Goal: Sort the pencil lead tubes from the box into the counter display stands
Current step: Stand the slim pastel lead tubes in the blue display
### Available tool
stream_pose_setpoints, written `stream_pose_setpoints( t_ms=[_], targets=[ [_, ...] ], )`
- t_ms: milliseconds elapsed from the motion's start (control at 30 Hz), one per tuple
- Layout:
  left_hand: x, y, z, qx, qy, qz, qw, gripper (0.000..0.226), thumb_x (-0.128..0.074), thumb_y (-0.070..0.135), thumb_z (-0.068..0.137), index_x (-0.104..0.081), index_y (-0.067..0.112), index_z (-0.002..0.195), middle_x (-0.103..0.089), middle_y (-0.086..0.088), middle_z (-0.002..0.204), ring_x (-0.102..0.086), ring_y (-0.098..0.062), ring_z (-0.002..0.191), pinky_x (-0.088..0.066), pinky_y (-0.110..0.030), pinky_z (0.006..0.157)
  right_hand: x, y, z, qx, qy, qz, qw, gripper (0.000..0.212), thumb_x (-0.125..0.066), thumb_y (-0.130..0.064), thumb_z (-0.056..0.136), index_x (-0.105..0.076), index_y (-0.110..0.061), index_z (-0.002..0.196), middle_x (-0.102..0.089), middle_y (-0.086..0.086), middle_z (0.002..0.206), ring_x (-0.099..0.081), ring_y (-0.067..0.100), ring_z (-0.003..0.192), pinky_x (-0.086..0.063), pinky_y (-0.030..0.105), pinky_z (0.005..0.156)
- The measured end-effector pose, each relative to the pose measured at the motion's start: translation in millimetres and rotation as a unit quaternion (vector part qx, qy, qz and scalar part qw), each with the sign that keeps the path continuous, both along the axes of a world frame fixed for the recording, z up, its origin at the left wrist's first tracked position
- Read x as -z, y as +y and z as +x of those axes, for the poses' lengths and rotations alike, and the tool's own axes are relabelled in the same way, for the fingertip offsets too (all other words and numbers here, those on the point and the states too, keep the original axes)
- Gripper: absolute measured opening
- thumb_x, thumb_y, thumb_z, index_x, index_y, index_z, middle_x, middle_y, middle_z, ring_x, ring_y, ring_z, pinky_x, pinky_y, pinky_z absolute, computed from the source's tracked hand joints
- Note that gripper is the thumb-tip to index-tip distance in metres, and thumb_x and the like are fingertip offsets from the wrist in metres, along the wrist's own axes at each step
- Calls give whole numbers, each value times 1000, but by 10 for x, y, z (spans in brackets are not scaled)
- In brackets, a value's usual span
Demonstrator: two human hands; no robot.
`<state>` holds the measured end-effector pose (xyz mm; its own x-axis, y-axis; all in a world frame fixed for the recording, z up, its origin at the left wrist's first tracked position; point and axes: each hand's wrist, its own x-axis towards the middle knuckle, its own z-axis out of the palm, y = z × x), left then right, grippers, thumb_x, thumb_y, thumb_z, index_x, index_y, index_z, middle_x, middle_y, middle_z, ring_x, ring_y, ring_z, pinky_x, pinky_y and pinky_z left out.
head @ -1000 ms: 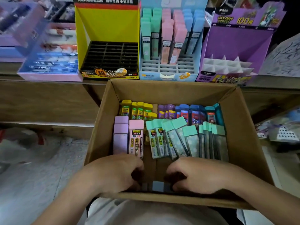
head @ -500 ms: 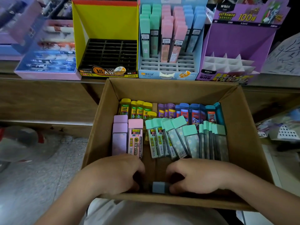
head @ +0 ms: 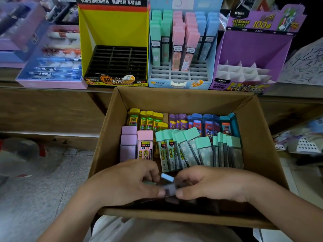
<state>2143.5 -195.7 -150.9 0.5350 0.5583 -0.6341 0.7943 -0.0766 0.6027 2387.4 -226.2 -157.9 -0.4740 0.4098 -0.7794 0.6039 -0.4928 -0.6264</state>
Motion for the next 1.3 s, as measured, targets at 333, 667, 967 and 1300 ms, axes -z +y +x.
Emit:
stream_pose_setpoints(
  t_ms=[333,667,967,1300],
  targets=[
    [-130,165,57,-146,-84,99,981,57,-77,78,50,-63,47,95,-71,23,88,-64,8,81,-51,-22,67,-168,144,65,199,151,-93,964,35,-67,-31,97,-67,-10,124,-76,15,116,-73,24,99,-61,32,86],
    [-226,321,207,-361,-240,99,896,61,-86,57,57,-61,39,110,-73,10,103,-70,-4,89,-61,-32,81,-269,252,-43,371,225,-65,899,26,-70,-17,93,-75,-5,115,-75,22,110,-74,27,87,-61,34,71],
    [-183,119,455,-430,-377,-222,789,21,-68,31,95,-78,27,113,-77,-4,117,-71,-23,115,-56,-46,101,-247,342,-176,431,269,-17,861,29,-58,-13,100,-75,-18,122,-74,14,120,-73,26,107,-58,40,84],
    [-137,68,646,-505,-401,-176,744,27,-55,18,103,-80,30,108,-78,-5,114,-74,-22,107,-60,-42,92,-211,327,-263,448,271,-24,851,35,-51,2,101,-81,-15,108,-78,14,108,-77,19,91,-60,26,70]
  ],
)
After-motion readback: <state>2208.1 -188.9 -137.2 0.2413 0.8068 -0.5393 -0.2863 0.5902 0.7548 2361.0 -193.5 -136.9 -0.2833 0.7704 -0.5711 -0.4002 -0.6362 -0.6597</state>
